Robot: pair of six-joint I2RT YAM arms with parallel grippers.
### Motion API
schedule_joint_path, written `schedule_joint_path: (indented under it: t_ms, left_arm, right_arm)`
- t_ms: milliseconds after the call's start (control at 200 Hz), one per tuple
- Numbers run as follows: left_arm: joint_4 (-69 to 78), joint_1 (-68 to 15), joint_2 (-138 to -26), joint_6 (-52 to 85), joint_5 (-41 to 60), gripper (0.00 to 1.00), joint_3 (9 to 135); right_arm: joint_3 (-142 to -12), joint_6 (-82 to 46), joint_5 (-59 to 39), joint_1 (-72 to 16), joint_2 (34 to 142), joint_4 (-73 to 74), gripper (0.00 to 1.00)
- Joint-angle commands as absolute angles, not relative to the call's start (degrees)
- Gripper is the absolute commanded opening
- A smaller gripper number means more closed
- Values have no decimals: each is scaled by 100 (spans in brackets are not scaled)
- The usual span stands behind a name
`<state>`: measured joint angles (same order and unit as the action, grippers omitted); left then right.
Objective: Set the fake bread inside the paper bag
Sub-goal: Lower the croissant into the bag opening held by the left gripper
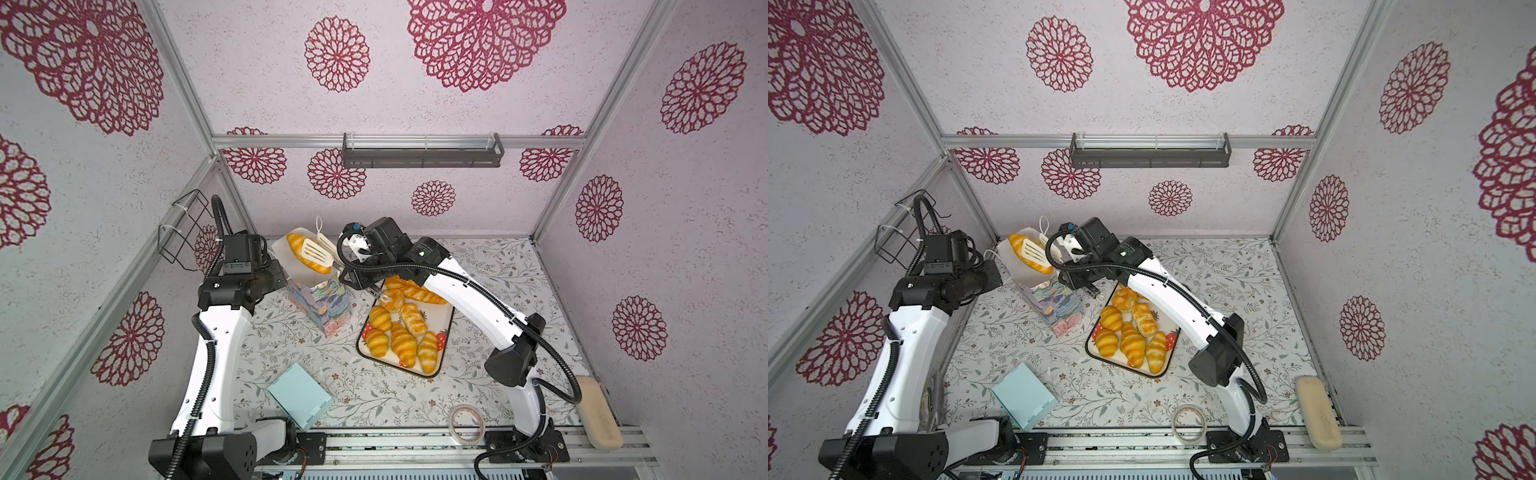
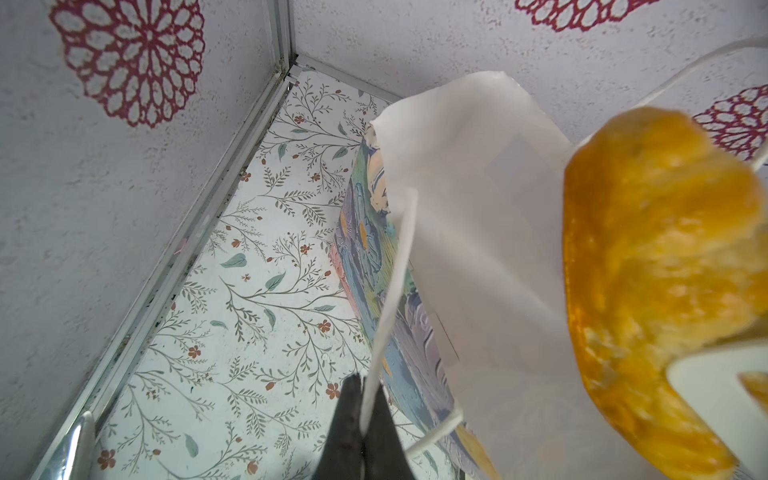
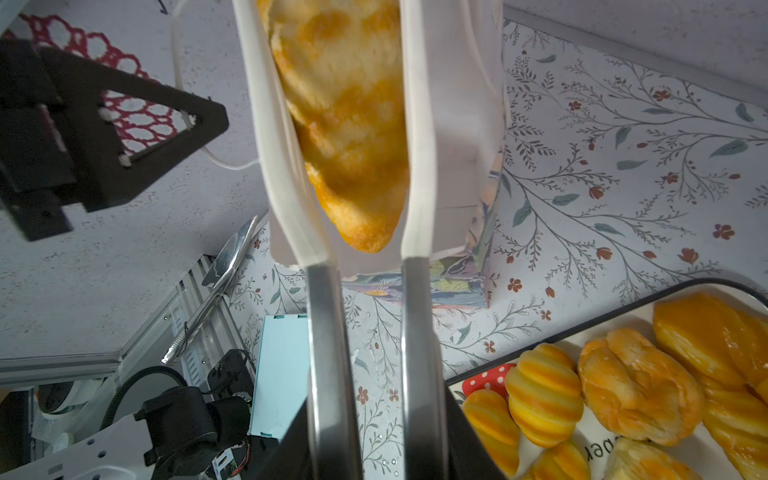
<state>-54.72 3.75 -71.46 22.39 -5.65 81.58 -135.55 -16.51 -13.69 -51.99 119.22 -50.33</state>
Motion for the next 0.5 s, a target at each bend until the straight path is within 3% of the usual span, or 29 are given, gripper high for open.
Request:
schedule_joint_path:
  t_ms: [0,495]
  left_arm:
    - [-5412,430,-7087,2276,-514,0,8112]
    - [-5414,365,-7355,2319,-202,0,8265]
  right_arm:
    - [-13827,-1402,-1122,-5222,11795,-5079,35]
    - [-13256,-1207,-485,-5111,11262,-5266,35]
